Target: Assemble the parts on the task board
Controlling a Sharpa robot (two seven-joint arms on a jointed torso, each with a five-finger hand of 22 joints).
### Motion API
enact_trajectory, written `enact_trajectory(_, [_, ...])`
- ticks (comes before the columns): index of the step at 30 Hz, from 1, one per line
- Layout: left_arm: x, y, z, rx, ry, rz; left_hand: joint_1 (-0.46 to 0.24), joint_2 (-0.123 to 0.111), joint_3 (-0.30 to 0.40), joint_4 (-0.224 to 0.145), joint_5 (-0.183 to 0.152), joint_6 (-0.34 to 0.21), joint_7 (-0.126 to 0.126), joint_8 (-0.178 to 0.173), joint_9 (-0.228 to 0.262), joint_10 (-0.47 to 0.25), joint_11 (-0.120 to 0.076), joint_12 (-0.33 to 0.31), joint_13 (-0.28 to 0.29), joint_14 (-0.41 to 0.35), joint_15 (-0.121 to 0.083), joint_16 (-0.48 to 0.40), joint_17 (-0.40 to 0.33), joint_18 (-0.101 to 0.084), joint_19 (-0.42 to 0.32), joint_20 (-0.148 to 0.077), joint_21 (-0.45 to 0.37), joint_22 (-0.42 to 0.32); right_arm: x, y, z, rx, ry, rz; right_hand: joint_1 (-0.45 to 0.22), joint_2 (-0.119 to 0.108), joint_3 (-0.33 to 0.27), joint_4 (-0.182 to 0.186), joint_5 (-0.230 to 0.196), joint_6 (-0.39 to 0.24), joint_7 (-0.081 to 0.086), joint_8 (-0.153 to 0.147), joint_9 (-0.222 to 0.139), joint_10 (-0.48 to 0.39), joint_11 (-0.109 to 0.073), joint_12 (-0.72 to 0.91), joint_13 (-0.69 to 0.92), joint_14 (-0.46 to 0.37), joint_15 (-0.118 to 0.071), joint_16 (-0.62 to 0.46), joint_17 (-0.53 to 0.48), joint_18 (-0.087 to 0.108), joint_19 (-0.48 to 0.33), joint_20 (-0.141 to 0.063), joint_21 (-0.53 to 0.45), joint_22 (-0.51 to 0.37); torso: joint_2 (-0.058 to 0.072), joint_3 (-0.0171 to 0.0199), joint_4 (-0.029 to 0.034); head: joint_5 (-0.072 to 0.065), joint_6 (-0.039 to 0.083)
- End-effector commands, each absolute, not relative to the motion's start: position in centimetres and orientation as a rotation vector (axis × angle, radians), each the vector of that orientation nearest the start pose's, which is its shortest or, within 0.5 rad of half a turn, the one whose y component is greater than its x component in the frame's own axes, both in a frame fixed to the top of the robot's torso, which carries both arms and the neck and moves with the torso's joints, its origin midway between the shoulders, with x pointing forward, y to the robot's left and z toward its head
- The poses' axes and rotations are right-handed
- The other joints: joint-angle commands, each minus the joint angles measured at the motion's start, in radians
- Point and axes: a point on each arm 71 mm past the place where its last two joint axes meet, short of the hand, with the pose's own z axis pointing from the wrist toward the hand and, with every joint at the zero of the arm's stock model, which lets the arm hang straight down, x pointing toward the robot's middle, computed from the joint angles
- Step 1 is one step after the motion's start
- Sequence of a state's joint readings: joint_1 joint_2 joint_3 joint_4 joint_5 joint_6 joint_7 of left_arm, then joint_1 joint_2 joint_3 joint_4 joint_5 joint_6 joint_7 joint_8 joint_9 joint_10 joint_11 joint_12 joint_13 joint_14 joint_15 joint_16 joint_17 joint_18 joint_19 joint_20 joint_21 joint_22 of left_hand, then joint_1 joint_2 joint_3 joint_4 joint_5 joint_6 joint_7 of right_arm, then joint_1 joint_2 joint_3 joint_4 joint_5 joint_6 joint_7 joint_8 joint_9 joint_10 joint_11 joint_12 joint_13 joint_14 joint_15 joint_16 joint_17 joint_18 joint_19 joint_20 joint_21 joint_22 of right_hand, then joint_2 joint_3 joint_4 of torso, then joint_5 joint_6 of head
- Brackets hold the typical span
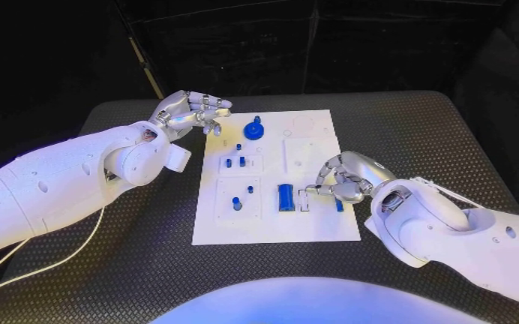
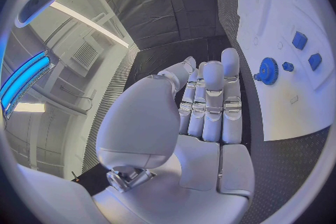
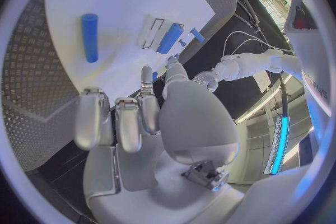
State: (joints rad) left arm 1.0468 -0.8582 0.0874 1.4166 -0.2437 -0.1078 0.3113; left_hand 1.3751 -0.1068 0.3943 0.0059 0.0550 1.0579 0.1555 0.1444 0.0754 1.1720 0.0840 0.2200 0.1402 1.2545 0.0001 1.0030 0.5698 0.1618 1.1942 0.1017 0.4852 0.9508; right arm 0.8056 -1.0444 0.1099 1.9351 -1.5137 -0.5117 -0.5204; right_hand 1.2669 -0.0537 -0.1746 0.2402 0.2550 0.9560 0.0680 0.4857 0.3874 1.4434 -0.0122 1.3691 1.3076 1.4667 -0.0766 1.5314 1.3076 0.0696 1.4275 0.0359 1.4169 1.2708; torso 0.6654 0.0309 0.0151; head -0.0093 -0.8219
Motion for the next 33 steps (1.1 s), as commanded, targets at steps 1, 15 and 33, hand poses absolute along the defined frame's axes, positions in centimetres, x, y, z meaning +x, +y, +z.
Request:
enact_trajectory(1, [48.9, 23.5, -21.6, -0.978, 1.588, -1.555, -0.005, 0.009, -0.008, 0.002, -0.002, -0.006, -0.002, 0.005, -0.001, -0.008, -0.002, 0.005, 0.001, -0.007, 0.003, -0.007, -0.001, 0.020, -0.004, 0.004, -0.006, -0.001, 35.5, -22.0, -24.5, 0.360, 1.831, 0.559, -0.003, 0.004, -0.001, 0.007, 0.013, -0.004, 0.004, -0.008, -0.002, -0.003, 0.009, -0.004, 0.054, 0.086, 0.008, 0.001, 0.172, -0.008, -0.002, 0.005, 0.001, 0.001, -0.005, 0.0008, -0.0060, -0.010, 0.005])
enact_trajectory(15, [48.8, 22.9, -22.0, -0.981, 1.596, -1.566, -0.006, 0.009, -0.009, 0.002, -0.002, -0.007, -0.002, 0.005, -0.001, -0.009, -0.002, 0.006, 0.001, -0.007, 0.003, -0.006, -0.001, 0.020, -0.004, 0.004, -0.007, -0.002, 35.5, -24.5, -25.4, 0.170, 1.943, 0.396, 0.031, 0.023, -0.006, 0.005, 0.030, -0.005, 0.011, -0.044, -0.019, -0.012, 0.014, -0.023, 0.039, 0.083, 0.012, -0.005, 0.162, -0.006, -0.006, 0.009, -0.004, -0.006, -0.008, 0.0076, -0.0292, -0.020, 0.010])
enact_trajectory(33, [48.7, 23.2, -22.1, -0.984, 1.595, -1.562, -0.007, 0.009, -0.010, 0.002, -0.002, -0.007, -0.002, 0.005, -0.001, -0.009, -0.002, 0.006, 0.002, -0.007, 0.003, -0.006, -0.001, 0.020, -0.004, 0.004, -0.008, -0.002, 36.3, -23.5, -26.4, 0.058, 1.926, 0.328, 0.060, 0.029, -0.010, -0.009, 0.031, 0.015, 0.009, -0.055, -0.024, -0.011, 0.013, -0.024, 0.040, 0.084, 0.012, -0.004, 0.164, -0.007, -0.005, 0.010, -0.003, -0.002, -0.005, 0.0052, -0.0265, -0.012, 0.007])
